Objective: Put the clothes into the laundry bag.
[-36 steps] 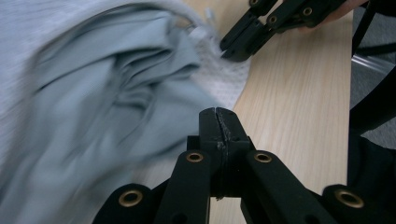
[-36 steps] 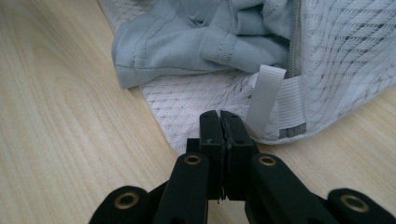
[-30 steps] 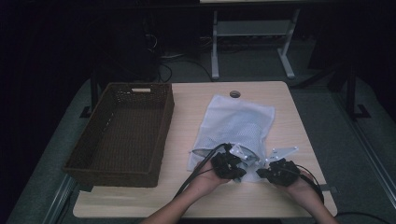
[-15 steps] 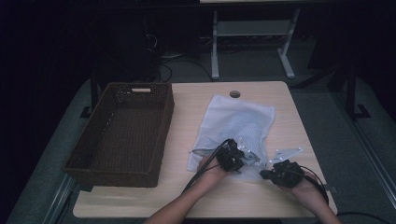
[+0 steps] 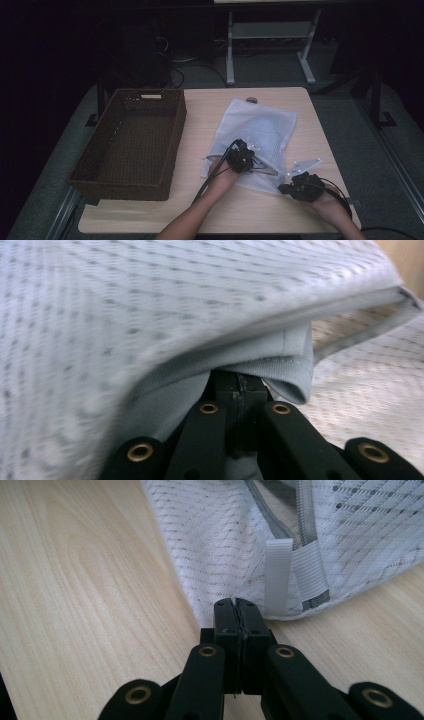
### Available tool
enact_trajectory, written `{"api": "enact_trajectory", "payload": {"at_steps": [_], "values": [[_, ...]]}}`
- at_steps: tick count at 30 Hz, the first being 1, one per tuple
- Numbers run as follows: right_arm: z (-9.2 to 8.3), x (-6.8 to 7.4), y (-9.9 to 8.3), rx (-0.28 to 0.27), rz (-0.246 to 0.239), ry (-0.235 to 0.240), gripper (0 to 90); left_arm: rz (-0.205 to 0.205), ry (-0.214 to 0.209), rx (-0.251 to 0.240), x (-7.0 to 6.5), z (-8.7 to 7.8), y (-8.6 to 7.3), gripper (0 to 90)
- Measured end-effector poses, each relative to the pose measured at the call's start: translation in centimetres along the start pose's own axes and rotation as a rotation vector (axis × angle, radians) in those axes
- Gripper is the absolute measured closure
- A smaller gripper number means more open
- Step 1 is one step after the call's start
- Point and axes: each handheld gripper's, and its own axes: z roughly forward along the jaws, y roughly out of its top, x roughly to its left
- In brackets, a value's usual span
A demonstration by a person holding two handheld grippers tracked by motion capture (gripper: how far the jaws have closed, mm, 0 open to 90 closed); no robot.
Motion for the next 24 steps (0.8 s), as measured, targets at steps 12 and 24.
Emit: {"api": "enact_trajectory", "payload": {"at_steps": [12, 24], "values": [[0.0, -0.1, -0.1, 0.0, 0.0, -0.006, 88.9, -0.025, 0.008, -0.012, 1.0, -0.5, -0.4, 89.7], [0.0, -0.1, 0.0, 0.004, -0.003, -0.011, 88.8, -0.036, -0.102, -0.029, 0.3, -5.6, -2.9, 89.7]]}}
